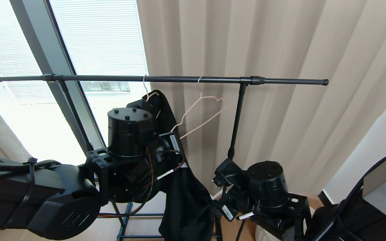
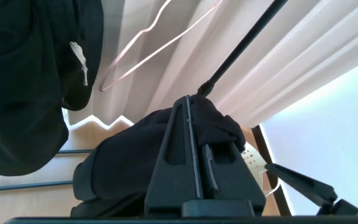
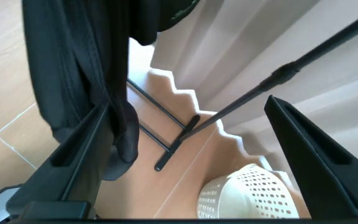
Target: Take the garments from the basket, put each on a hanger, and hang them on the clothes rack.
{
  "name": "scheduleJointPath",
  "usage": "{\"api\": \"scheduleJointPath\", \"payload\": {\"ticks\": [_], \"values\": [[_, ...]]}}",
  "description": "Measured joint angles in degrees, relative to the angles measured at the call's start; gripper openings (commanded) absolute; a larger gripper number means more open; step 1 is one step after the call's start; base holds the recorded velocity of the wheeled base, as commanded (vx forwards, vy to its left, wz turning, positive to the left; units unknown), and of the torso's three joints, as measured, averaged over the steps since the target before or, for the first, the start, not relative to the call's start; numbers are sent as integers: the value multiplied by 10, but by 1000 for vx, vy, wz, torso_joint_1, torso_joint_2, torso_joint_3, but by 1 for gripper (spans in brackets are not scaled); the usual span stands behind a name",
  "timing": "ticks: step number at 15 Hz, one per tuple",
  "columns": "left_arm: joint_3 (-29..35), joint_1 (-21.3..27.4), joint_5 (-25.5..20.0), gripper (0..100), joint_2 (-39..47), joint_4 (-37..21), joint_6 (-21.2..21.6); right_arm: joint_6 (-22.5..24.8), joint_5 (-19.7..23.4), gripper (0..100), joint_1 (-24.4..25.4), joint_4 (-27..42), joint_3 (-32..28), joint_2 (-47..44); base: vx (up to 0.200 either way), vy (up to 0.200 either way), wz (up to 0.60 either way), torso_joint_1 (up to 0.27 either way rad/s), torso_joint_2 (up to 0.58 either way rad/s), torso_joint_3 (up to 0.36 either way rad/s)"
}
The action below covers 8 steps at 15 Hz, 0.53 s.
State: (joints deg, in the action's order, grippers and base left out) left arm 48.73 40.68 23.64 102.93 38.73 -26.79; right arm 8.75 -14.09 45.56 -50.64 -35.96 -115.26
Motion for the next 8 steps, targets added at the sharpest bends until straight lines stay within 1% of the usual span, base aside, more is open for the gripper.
{"api": "scheduleJointPath", "payload": {"ticks": [1, 2, 3, 4, 8], "values": [[0, 0, 0, 0, -1, 0, 0, 0, 8, 100, 1, -6, 6, -5, 0, 0, 0, 0, 0, 0], [-1, 1, 0, 0, -1, 0, 0, 2, 29, 100, 1, -13, 10, -9, 0, 0, 0, 0, 0, 0], [-1, 3, 0, 0, -1, 0, 0, 2, 35, 100, 1, -15, 12, -14, 0, 0, 0, 0, 0, 0], [-2, 4, 0, 0, -1, 0, 0, 2, 35, 100, 1, -19, 12, -21, 0, 0, 0, 0, 0, 0], [-2, 7, 0, 0, -1, 0, 0, -17, 41, 100, 8, -76, 8, -39, 0, 0, 0, 0, 0, 0]]}}
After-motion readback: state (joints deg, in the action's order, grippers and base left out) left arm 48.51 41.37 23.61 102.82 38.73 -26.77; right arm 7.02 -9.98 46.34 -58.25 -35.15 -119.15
